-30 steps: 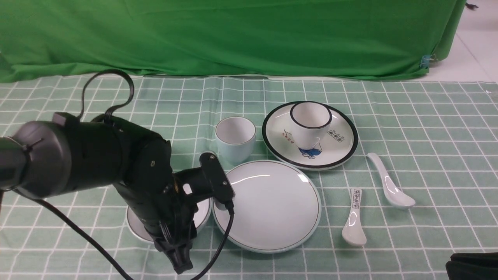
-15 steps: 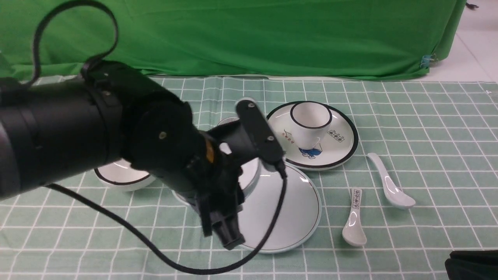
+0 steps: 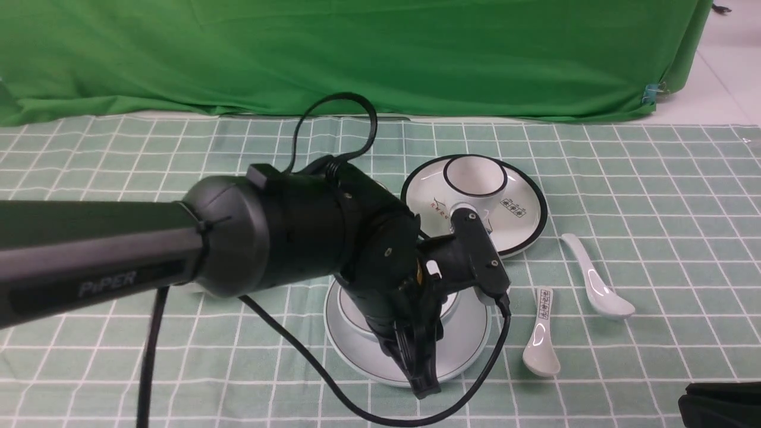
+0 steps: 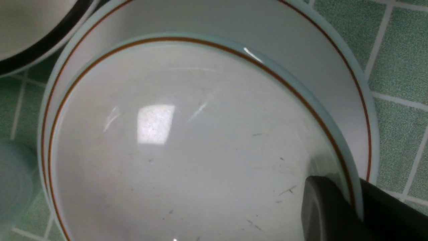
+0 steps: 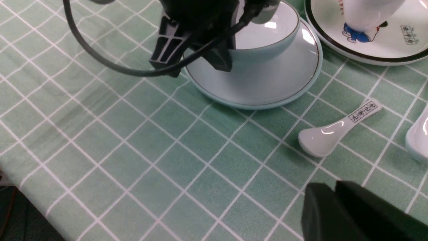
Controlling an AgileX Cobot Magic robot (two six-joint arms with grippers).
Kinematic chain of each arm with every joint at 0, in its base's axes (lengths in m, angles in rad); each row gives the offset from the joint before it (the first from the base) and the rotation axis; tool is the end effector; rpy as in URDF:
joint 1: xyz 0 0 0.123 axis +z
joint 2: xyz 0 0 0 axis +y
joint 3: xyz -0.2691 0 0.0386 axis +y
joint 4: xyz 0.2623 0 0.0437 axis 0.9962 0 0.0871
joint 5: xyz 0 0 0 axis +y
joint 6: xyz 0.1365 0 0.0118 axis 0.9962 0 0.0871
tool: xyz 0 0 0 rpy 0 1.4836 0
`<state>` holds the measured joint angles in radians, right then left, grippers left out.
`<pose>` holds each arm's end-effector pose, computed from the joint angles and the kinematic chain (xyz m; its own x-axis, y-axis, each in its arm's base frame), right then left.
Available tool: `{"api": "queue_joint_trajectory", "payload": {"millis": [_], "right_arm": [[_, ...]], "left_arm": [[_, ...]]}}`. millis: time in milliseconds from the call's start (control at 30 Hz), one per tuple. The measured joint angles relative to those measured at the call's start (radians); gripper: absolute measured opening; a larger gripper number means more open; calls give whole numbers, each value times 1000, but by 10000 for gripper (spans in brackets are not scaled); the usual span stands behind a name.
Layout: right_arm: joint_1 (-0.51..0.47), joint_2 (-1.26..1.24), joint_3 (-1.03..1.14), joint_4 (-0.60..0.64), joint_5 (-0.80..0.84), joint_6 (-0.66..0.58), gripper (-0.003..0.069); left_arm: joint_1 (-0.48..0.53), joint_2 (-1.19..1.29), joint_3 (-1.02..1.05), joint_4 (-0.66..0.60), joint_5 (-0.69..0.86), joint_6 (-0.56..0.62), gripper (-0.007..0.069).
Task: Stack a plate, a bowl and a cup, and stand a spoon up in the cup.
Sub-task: Use the left arm to put the blue rice bowl into the blue large plate in the middle
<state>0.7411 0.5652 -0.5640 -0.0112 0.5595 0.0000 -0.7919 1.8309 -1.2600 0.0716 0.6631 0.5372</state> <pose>0.1316 0.1193 0.2805 -0.3300 -0.3149 -0.8899 -0.6743 0.7383 -0.0112 0.2903 -0.2855 0.1434 -0.1398 0.9372 -0.3195 0.9367 0.2298 0.2640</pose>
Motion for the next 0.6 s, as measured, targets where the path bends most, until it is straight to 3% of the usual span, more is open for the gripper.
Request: {"api": "queue_joint_trajectory", "payload": {"millis": [200, 600], "right_arm": [[0, 0, 0, 0, -1, -6, 90], [0, 0, 0, 1, 0, 0, 90]], "left_arm": [[-4, 26, -2, -10, -6, 57, 27], [-4, 38, -2, 49, -77, 62, 67]]}}
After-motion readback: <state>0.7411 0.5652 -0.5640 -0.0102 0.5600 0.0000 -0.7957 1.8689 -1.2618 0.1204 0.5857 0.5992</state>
